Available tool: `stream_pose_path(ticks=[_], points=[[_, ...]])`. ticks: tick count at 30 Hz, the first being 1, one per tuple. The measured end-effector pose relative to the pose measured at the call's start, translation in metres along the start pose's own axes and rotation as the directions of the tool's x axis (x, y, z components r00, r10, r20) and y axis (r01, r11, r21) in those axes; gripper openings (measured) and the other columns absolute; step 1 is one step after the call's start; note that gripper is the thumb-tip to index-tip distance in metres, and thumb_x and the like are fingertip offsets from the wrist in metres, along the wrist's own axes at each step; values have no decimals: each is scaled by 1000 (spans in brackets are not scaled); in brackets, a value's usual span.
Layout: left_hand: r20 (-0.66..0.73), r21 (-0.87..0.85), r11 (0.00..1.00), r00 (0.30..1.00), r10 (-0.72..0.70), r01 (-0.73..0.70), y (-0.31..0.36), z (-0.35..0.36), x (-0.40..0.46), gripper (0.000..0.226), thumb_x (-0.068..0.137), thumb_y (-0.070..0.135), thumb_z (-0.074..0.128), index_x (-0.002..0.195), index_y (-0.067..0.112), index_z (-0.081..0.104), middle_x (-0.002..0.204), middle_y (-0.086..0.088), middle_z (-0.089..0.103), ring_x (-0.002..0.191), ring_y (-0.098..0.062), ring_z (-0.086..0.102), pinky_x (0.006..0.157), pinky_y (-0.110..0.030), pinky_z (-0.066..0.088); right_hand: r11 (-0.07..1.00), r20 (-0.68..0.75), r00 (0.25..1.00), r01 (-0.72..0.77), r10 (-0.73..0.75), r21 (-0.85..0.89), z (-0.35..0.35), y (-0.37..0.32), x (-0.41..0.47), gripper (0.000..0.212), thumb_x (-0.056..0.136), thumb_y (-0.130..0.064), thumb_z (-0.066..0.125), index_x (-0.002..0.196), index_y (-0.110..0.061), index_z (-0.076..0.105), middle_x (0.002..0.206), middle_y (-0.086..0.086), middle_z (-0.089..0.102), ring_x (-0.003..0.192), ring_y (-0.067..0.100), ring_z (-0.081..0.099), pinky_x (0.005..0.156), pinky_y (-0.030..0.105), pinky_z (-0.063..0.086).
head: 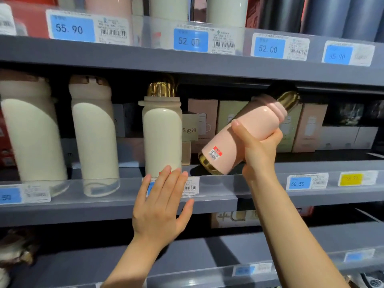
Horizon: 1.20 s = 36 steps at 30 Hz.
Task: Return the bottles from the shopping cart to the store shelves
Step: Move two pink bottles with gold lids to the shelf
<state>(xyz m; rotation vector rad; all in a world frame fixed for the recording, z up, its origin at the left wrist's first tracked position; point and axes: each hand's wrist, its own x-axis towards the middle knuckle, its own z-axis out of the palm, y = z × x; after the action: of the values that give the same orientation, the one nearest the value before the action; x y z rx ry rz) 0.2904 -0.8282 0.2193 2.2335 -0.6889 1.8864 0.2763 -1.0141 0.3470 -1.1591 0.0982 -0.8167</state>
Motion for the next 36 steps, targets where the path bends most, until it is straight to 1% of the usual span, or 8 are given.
stream_pose_path(ticks=[4, 9, 13, 17, 22, 26, 29, 36], points=[[-31, 19, 1000, 1000, 1, -1, 0, 2, -1, 44, 94, 39, 43, 130, 15, 52, 125, -4, 65, 124, -21, 48, 107, -42, 32, 984, 110, 988, 124, -111, -127, 2, 11, -4, 87, 68, -20, 84, 134, -28, 28, 109, -10, 51, 93, 7, 57, 68, 25, 48], [-66, 32, 999, 998, -9, 11, 0, 3, 0, 44, 91, 38, 47, 128, 15, 54, 119, -4, 68, 117, -22, 51, 105, -41, 34, 928, 224, 950, 271, -216, -256, 7, 15, -2, 93, 62, -22, 88, 135, -27, 32, 107, -15, 54, 88, 2, 58, 70, 24, 52], [-61, 26, 999, 998, -19, 21, 0, 3, -1, 45, 91, 39, 47, 128, 15, 54, 119, -3, 68, 116, -21, 51, 105, -40, 33, 883, 358, 911, 331, -206, -334, 9, 13, -1, 80, 65, -26, 87, 126, -28, 35, 105, -17, 52, 89, 1, 57, 65, 17, 48], [-54, 26, 999, 998, -23, 24, 1, 3, -1, 45, 91, 39, 47, 128, 16, 54, 120, -3, 67, 116, -21, 51, 105, -40, 33, 831, 456, 876, 369, -160, -416, 11, 13, 4, 74, 67, -32, 84, 123, -25, 35, 103, -16, 50, 90, 6, 55, 70, 26, 53], [-56, 41, 999, 998, -15, 17, 0, 3, -1, 44, 92, 40, 43, 128, 16, 53, 122, -2, 67, 117, -21, 51, 107, -39, 30, 811, 462, 878, 360, -127, -461, 11, 16, 9, 70, 70, -36, 81, 118, -22, 32, 101, -17, 45, 90, 4, 51, 76, 33, 53], [-65, 56, 998, 998, -19, 23, 1, 3, 0, 44, 91, 41, 43, 127, 17, 54, 120, -1, 67, 116, -20, 52, 107, -37, 31, 786, 458, 873, 398, -166, -473, 10, 17, 10, 72, 70, -37, 82, 118, -23, 30, 100, -17, 43, 89, 1, 49, 68, 22, 47], [-69, 62, 998, 998, -13, 18, 1, 4, -1, 44, 92, 40, 43, 127, 17, 54, 120, -1, 68, 115, -20, 52, 106, -37, 32, 786, 445, 870, 422, -211, -452, 9, 16, 9, 70, 69, -36, 82, 116, -26, 31, 100, -19, 44, 89, -1, 50, 68, 20, 46], [-83, 105, 994, 997, 11, -2, 1, 6, -2, 44, 91, 39, 43, 127, 16, 55, 118, -4, 68, 114, -22, 54, 105, -37, 33, 773, 474, 859, 431, -194, -465, 4, 16, 7, 73, 66, -42, 81, 115, -30, 28, 101, -20, 45, 91, 0, 51, 74, 30, 52]])
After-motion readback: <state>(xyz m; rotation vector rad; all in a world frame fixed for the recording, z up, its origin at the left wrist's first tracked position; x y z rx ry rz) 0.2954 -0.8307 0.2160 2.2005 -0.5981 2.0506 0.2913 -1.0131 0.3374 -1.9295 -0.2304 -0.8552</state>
